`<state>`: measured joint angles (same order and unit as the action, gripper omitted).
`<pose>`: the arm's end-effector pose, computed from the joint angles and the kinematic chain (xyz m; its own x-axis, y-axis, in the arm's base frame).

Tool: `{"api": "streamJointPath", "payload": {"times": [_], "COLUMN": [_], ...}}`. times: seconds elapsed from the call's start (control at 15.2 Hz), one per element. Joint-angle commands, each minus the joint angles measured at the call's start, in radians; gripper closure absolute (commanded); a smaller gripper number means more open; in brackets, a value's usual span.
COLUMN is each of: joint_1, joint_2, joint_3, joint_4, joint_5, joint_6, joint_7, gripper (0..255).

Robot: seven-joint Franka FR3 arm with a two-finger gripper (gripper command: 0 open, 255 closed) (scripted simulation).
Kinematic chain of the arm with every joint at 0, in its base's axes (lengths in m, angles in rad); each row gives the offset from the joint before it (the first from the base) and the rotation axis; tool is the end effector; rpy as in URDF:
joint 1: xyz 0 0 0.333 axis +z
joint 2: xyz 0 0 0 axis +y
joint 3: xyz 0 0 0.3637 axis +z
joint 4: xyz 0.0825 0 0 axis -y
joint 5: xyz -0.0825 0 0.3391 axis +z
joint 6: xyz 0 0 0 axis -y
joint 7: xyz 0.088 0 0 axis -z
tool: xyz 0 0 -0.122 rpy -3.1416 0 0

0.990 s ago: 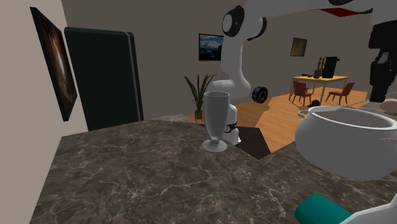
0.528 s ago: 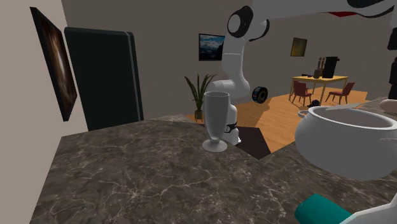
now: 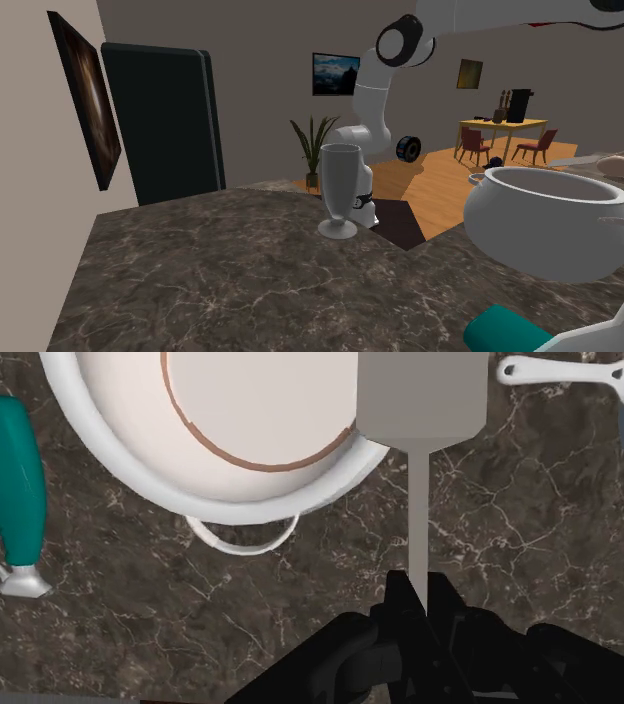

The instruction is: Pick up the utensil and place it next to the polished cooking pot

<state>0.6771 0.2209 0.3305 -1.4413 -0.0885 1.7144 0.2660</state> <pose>0.3469 0.4861 0.6097 0.7357 0.6741 0.0662 0.6756 -0.7373 -0.0003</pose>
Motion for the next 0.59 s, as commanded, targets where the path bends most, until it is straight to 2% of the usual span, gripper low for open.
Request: {"api": "streamJointPath", "payload": {"times": [0.0, 0.33, 0.53], "joint_1": [0.035, 0.145, 0.230], "joint_2": [0.048, 0.200, 0.321], "joint_3": [0.014, 0.037, 0.040], "joint_4": [0.063, 0.276, 0.465], "joint_5": [-0.022, -0.085, -0.130], "joint_6": [-0.019, -0.093, -0.165], "joint_7": [0.048, 0.154, 0.205], "gripper": [255, 255, 255]}}
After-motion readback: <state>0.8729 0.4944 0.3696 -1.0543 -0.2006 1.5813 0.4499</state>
